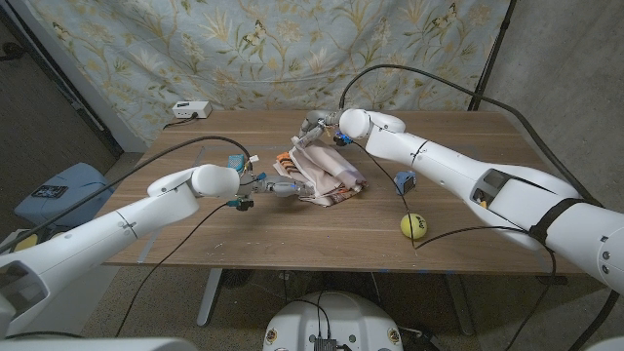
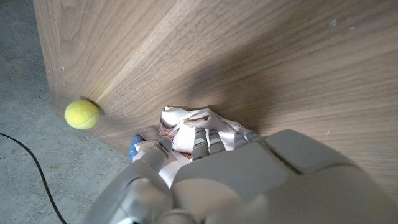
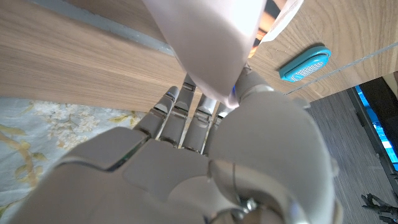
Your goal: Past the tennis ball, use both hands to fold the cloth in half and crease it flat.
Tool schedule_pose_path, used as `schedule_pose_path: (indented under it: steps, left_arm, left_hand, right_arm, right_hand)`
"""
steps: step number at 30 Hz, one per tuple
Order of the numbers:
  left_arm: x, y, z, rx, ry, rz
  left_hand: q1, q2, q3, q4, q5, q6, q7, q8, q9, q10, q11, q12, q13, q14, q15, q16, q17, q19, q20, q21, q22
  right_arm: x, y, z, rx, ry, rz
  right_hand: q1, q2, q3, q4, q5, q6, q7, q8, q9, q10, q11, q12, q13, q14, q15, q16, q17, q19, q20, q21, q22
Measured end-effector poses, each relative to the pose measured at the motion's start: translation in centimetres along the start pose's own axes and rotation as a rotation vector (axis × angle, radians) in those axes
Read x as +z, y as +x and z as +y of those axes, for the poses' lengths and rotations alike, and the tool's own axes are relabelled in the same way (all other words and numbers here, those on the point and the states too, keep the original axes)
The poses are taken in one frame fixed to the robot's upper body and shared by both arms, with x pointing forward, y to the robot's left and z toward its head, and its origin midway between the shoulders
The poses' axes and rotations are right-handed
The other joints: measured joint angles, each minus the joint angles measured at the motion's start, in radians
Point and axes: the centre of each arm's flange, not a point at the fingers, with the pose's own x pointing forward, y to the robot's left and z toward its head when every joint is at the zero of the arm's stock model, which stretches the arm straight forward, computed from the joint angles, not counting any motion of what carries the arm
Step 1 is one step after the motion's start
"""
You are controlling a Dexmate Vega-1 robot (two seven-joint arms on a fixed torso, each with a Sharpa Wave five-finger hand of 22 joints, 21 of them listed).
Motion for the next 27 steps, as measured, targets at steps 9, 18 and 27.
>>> schedule_pose_path:
  steps: [9, 18, 27]
  left_arm:
    - [0.0, 0.0, -0.1, 0.003, -0.001, 0.001]
    - [0.0, 0.1, -0.1, 0.006, 0.001, -0.004]
    - [-0.2, 0.3, -0.1, 0.010, 0.001, -0.013]
  left_hand:
    - [0.000, 0.000, -0.003, -0.003, 0.000, 0.000, 0.000, 0.000, 0.000, 0.000, 0.000, 0.000, 0.000, 0.000, 0.000, 0.000, 0.000, 0.000, 0.000, 0.000, 0.000]
    - [0.000, 0.000, -0.003, -0.003, 0.000, 0.000, 0.000, 0.000, 0.000, 0.000, 0.000, 0.000, 0.001, 0.000, 0.000, 0.000, 0.000, 0.000, 0.000, 0.000, 0.000]
    - [0.000, 0.000, -0.006, -0.006, 0.000, 0.000, 0.000, 0.000, 0.000, 0.000, 0.000, 0.000, 0.001, 0.000, 0.000, 0.000, 0.000, 0.000, 0.000, -0.001, 0.001]
  right_arm:
    - [0.9, -0.1, 0.6, 0.021, 0.001, 0.011]
    - [2.1, 0.1, 1.1, 0.037, -0.002, 0.011]
    - [3.3, 0.8, 1.6, 0.056, -0.007, 0.006]
  right_hand:
    - [0.011, 0.003, 0.000, 0.000, -0.002, 0.000, 0.008, -0.007, 0.000, 0.004, 0.007, -0.003, -0.004, 0.000, 0.000, 0.000, 0.003, -0.006, 0.005, 0.000, 0.000]
    - [0.013, 0.005, -0.001, 0.001, 0.002, -0.004, 0.018, -0.007, 0.000, 0.000, 0.014, -0.003, -0.008, 0.000, 0.000, -0.009, 0.000, -0.003, 0.018, 0.000, 0.000]
    - [0.006, 0.010, -0.017, 0.017, 0.002, -0.031, 0.045, -0.029, -0.001, -0.026, 0.039, -0.020, -0.025, -0.002, 0.002, -0.030, -0.018, -0.002, 0.027, 0.000, 0.000]
